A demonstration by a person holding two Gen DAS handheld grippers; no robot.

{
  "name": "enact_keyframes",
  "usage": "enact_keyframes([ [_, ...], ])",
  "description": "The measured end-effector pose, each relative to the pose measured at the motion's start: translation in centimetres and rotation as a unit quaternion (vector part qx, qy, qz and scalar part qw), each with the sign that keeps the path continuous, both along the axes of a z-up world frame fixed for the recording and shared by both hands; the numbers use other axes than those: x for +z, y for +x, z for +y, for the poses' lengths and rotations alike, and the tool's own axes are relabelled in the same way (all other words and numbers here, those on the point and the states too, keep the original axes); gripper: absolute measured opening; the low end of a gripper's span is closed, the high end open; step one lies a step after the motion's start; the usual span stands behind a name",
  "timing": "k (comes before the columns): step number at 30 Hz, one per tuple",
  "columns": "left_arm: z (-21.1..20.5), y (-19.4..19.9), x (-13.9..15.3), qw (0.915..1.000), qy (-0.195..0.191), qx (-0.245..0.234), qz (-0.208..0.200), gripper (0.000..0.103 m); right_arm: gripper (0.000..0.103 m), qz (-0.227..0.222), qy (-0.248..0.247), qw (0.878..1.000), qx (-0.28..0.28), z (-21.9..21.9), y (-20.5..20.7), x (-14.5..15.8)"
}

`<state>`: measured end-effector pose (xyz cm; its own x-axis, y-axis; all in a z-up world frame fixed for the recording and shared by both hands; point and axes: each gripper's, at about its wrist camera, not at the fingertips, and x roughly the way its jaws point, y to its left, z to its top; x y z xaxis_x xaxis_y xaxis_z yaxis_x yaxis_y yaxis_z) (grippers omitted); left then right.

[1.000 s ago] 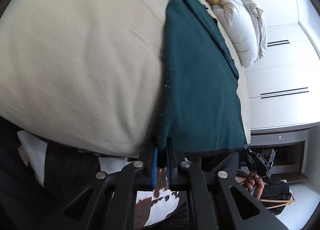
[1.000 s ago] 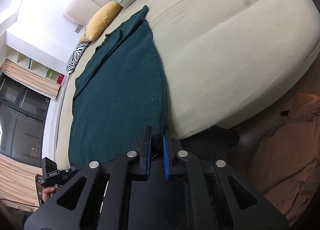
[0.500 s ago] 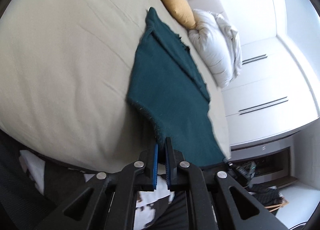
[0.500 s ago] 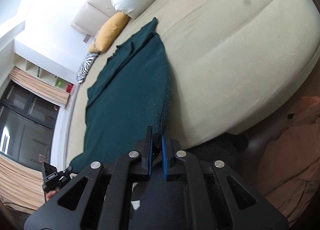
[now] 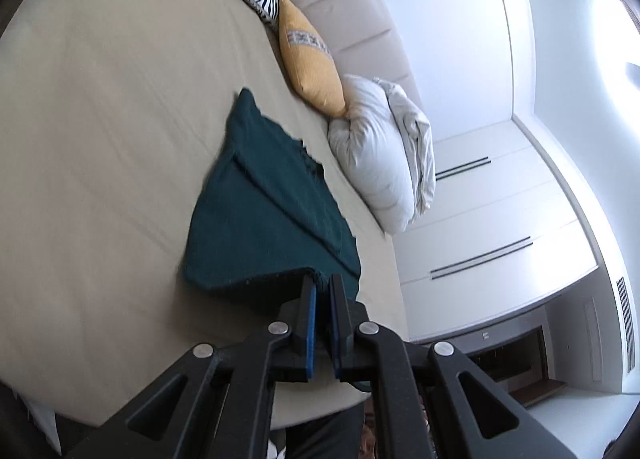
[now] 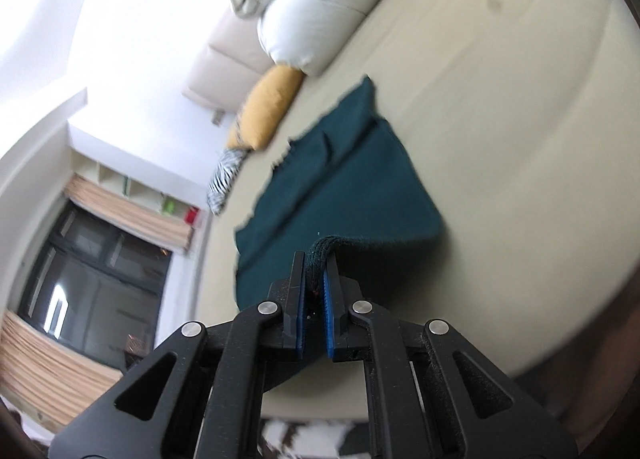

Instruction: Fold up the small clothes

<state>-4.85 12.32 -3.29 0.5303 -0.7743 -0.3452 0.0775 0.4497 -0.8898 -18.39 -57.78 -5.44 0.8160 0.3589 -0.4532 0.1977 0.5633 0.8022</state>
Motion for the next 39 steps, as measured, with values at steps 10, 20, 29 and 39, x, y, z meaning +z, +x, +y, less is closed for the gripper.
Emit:
enact_keyframes([
  [10,-1.1,8.6,1.3,0.9994,0.021,0.021,-0.018,0.007,0.006,-0.026,-0.023,0.998,-0.052,-1.7,10.3,2.7],
  [20,-3.5,18.2,1.1,0.9964,0.075,0.031,-0.026,0.007,0.006,0.003,-0.115,0.992,-0.058,-2.7,22.5,3.2],
  [29,-5.4,26.3,0.3,0.9908,0.129,0.033,-0.024,0.007,0.006,0.046,-0.173,0.982,-0.064,-4.4,33.5,1.3],
  [39,-7.2,34.2,-5.1,0.9827,0.179,0.041,0.024,0.007,0.006,0.093,-0.205,0.973,-0.049,-5.8,43.5,-3.4],
])
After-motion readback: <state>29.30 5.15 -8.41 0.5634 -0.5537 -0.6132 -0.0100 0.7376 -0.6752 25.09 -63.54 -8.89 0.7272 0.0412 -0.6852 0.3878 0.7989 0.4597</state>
